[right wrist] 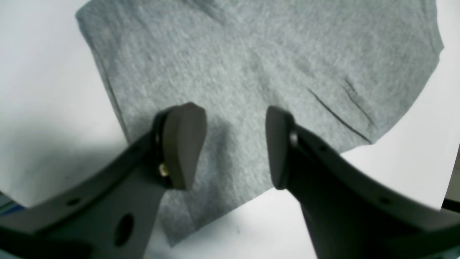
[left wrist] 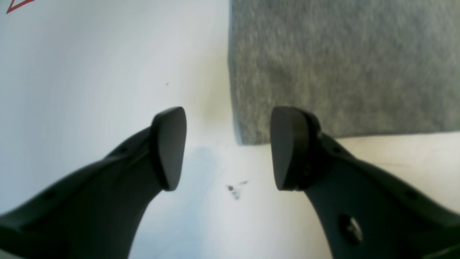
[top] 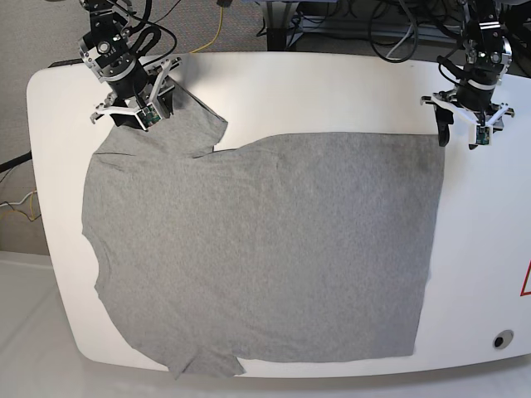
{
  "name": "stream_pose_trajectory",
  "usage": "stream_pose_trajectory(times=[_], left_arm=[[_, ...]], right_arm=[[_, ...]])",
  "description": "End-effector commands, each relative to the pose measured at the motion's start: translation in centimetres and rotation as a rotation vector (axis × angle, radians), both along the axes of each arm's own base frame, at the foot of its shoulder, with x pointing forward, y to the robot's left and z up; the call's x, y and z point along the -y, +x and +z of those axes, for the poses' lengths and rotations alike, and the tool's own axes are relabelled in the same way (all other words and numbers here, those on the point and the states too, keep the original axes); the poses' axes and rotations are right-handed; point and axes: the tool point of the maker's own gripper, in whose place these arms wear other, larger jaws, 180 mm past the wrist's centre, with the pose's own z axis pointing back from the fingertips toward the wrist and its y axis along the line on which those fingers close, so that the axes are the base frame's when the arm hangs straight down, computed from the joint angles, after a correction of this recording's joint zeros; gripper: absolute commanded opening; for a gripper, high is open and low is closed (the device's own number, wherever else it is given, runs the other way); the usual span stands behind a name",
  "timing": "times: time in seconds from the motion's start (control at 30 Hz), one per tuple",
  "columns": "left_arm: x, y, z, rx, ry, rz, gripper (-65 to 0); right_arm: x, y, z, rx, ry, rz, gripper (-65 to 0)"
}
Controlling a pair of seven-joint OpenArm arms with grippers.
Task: Fold the T-shirt properly
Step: 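Position the left gripper at the shirt's body corner edge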
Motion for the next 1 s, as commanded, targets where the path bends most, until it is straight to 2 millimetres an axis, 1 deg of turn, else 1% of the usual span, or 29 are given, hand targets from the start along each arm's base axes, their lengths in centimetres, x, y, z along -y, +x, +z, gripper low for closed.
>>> stream_pose_trajectory(times=[0.0,0.23,0.3,0.57,0.63,0.83,0.9,0.97], left_arm=[[-0.4,0.4,0.2,0.022,-0.009,0.0,-29.8],[-0.4,0.2,-0.7,0.004,-0.023,0.015,-29.9],[0.1,-0.4,-1.3,-0.014,-0.014,0.009,-29.7],[0.6,-1.3,-2.0,-0.037,-0.021,0.014,-29.6],[0.9,-1.2,-1.7,-0.027,-0.036,0.007,-29.6],[0.8,-1.3,-1.7,-0.028,-0.036,0.004,-29.6],[0.6,-0.7,-2.1,-0.021,-0.043,0.011,-29.6],[0.6,-0.6,-2.2,-0.021,-0.047,0.012,-29.7]], right_arm=[[-0.4,0.3,0.8,0.033,0.012,0.013,-35.0],[-0.5,0.2,0.7,0.029,0.012,0.014,-34.9],[-0.6,0.4,0.8,0.033,0.009,0.022,-34.6],[-0.7,0.5,0.9,0.037,0.007,0.018,-34.4],[-0.4,0.4,1.2,0.038,0.006,0.004,-34.2],[0.8,0.9,1.9,0.061,-0.007,-0.035,-34.0],[2.7,1.0,2.4,0.08,-0.033,-0.077,-34.0],[3.1,1.1,2.6,0.085,-0.042,-0.084,-33.9]])
